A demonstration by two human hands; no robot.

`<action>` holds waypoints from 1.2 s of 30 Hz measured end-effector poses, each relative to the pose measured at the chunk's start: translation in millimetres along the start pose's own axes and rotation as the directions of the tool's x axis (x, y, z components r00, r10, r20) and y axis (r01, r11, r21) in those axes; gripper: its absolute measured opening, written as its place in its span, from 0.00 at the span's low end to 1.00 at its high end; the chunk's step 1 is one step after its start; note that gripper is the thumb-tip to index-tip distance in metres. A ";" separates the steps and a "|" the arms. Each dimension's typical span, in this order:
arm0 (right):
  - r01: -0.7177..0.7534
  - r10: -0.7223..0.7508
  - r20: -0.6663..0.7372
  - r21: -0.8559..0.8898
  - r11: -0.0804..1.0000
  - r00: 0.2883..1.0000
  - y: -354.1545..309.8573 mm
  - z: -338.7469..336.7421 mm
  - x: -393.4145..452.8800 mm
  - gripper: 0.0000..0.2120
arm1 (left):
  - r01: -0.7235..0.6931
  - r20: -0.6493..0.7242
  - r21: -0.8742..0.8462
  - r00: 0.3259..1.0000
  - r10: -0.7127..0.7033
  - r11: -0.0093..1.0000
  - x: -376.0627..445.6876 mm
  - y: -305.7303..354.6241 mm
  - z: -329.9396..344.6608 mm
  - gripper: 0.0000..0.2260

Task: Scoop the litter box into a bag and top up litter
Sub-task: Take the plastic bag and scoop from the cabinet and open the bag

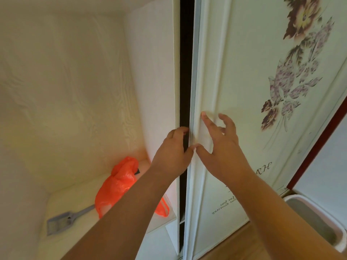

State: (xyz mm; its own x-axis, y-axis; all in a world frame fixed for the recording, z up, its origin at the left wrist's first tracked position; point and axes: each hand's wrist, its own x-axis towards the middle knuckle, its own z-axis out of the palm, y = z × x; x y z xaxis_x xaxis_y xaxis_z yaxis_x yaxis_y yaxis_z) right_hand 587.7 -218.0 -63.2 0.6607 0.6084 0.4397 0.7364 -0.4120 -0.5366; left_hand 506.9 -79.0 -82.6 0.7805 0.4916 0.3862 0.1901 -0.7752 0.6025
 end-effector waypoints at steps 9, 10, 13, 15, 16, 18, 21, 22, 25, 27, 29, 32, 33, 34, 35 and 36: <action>0.227 -0.228 0.009 0.057 0.972 0.974 -43.1 65.6 -24.3 0.23 | 0.210 0.017 0.317 0.974 -0.227 0.925 -94.0 -91.9 -54.1 0.21; 0.223 -0.231 0.099 0.084 0.971 0.968 -48.2 78.3 -26.6 0.23 | 0.263 0.013 0.335 0.959 -0.283 0.905 -107.2 -105.9 -59.4 0.20; 0.210 -0.229 0.349 0.092 0.973 0.909 -59.7 121.7 -31.0 0.22 | 0.395 -0.008 0.352 0.908 -0.419 0.849 -146.3 -149.7 -76.0 0.20; 0.186 -0.212 0.486 0.103 0.977 0.848 -66.7 152.6 -33.5 0.22 | 0.469 -0.023 0.352 0.870 -0.493 0.810 -171.1 -178.0 -86.8 0.20; 0.178 -0.207 0.536 0.105 0.978 0.819 -70.5 167.3 -35.7 0.23 | 0.504 -0.031 0.350 0.849 -0.528 0.790 -183.2 -190.5 -92.0 0.20; 0.166 -0.199 0.604 0.111 0.980 0.772 -77.9 195.5 -42.0 0.24 | 0.571 -0.044 0.344 0.803 -0.595 0.746 -205.1 -214.2 -101.7 0.20; 0.143 -0.174 0.675 0.103 0.984 0.717 -89.8 233.5 -55.7 0.24 | 0.647 -0.019 0.349 0.729 -0.685 0.678 -231.5 -245.1 -115.1 0.20; 0.143 -0.170 0.698 0.097 0.985 0.695 -93.0 246.2 -60.4 0.25 | 0.665 -0.005 0.353 0.704 -0.710 0.658 -239.0 -254.8 -119.4 0.20; 0.151 -0.158 0.750 0.077 0.985 0.643 -102.0 281.7 -70.8 0.26 | 0.703 0.021 0.344 0.657 -0.753 0.623 -255.4 -283.9 -131.4 0.20; 0.149 -0.138 0.771 0.056 0.987 0.621 -107.9 301.0 -75.0 0.27 | 0.715 0.043 0.337 0.638 -0.768 0.613 -262.2 -301.5 -137.5 0.20; 0.139 -0.110 0.781 0.030 0.990 0.615 -114.5 317.3 -77.1 0.27 | 0.713 0.071 0.342 0.630 -0.774 0.612 -266.7 -318.5 -142.3 0.21; 0.100 -0.044 0.803 -0.019 0.995 0.594 -120.7 338.1 -79.3 0.28 | 0.708 0.121 0.347 0.617 -0.778 0.615 -271.2 -340.7 -146.1 0.21; 0.091 -0.024 0.809 -0.037 0.995 0.588 -121.4 344.5 -79.7 0.28 | 0.702 0.139 0.347 0.617 -0.775 0.622 -271.6 -347.5 -146.6 0.21; 0.083 -0.008 0.812 -0.050 0.995 0.584 -121.1 350.9 -79.8 0.29 | 0.696 0.156 0.348 0.617 -0.771 0.628 -271.4 -354.4 -146.8 0.21; 0.078 0.003 0.814 -0.060 0.995 0.581 -120.6 357.3 -79.4 0.29 | 0.690 0.172 0.350 0.618 -0.767 0.634 -270.3 -361.2 -146.4 0.21; 0.075 0.010 0.818 -0.064 0.995 0.575 -120.6 363.2 -78.6 0.30 | 0.684 0.187 0.353 0.617 -0.764 0.639 -268.8 -367.3 -145.8 0.21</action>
State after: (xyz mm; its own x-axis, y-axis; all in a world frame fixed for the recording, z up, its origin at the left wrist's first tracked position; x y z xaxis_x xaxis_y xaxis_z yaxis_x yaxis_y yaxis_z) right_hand 394.2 30.3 -294.7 0.2683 0.9007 -0.3415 0.7916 -0.4082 -0.4547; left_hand 140.4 131.4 -305.9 0.4483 0.8213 -0.3528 0.8651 -0.2993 0.4026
